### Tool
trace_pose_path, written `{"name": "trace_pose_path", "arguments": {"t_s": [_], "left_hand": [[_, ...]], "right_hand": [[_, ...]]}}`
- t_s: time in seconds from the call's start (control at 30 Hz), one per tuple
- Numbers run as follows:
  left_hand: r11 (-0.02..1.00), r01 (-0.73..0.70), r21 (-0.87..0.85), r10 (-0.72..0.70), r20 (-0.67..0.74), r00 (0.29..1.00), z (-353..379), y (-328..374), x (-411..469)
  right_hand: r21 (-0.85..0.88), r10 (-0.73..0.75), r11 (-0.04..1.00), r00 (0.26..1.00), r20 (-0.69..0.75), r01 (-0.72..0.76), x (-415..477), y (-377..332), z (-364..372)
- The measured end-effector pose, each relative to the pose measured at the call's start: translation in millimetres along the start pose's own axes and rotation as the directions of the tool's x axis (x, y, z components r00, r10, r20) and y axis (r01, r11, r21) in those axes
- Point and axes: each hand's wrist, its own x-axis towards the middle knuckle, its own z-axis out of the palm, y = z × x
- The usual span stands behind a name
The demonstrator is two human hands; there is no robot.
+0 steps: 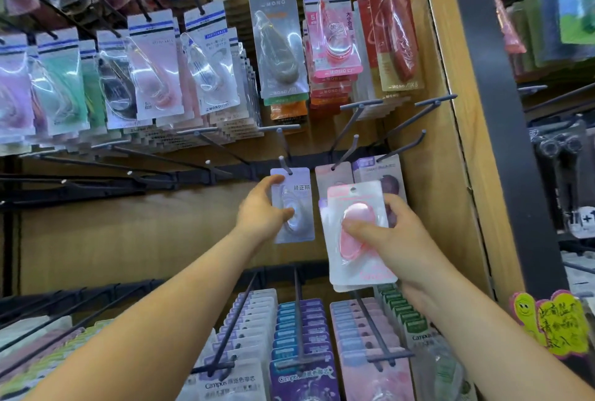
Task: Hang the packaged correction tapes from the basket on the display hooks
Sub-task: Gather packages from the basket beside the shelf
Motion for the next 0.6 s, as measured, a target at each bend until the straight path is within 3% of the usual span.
{"name": "trace_pose_path", "arguments": {"t_s": [0.37, 0.5, 0.57, 0.6], "left_hand": [[0.989, 0.066, 0.129, -0.063, -0.026, 0.998, 35, -35, 62], [0.947, 0.050, 0.316, -0.063, 0.034, 0.997, 27, -23, 46], [0.963, -0.017, 0.270, 0.007, 0.037, 0.999, 19, -9, 23], [0.984, -0.047, 0.169, 0.037, 0.060, 0.998, 15, 0, 9]], "right_hand": [[0.170, 0.123, 0.978, 0.992, 0.006, -0.123, 16, 10, 7], [0.212, 0.098, 0.973, 0.995, -0.009, -0.094, 15, 12, 5], [0.233, 0.077, 0.970, 0.997, -0.030, -0.068, 14, 11, 6], [0.240, 0.068, 0.969, 0.997, -0.045, -0.055, 13, 11, 8]]}}
